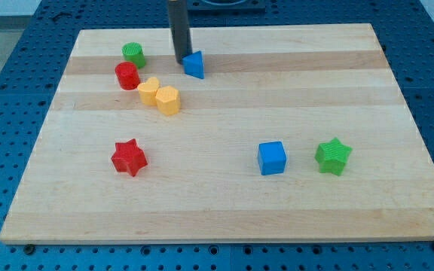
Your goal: Push the blue triangle towards the bottom center
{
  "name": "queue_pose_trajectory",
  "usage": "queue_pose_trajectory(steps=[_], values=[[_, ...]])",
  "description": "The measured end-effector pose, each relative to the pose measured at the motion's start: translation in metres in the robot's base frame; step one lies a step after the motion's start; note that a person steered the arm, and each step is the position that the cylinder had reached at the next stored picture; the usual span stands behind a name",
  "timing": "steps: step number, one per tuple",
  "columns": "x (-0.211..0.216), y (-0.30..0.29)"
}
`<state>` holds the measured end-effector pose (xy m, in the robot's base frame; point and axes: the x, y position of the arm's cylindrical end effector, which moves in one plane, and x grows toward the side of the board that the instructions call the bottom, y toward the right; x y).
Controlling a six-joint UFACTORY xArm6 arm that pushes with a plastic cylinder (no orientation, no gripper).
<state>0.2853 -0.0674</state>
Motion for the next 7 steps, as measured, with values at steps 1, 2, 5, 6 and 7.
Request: queue_pose_trajectory(steps=[1, 2, 5, 6, 7], values=[[0.004, 0.014], [0.006, 0.03], [0.031, 0.043], [0.036, 0.017], [0.05, 0.003]])
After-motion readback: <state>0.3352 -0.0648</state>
